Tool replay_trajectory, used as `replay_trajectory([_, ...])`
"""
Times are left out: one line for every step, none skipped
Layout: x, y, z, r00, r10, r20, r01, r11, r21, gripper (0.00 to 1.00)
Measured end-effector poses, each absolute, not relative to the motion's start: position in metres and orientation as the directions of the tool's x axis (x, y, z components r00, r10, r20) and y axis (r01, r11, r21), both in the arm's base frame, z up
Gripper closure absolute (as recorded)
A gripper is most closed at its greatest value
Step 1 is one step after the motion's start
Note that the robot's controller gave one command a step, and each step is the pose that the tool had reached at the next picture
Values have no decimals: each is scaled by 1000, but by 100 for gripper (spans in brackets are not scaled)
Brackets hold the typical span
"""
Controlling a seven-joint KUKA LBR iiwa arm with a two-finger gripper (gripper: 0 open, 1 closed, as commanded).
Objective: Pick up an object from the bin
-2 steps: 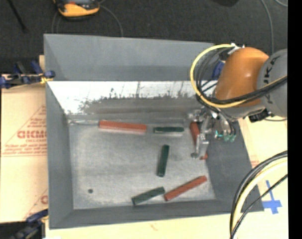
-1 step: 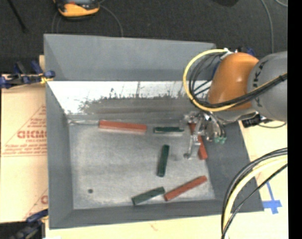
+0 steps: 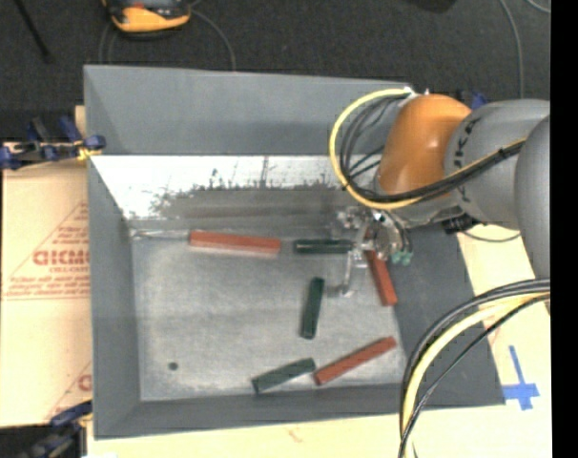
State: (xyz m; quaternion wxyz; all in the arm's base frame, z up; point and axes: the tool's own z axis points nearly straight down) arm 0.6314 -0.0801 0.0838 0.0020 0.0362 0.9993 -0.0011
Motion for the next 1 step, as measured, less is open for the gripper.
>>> replay_trajectory([655,-66,72,-997,78,-7,78,997,0,100])
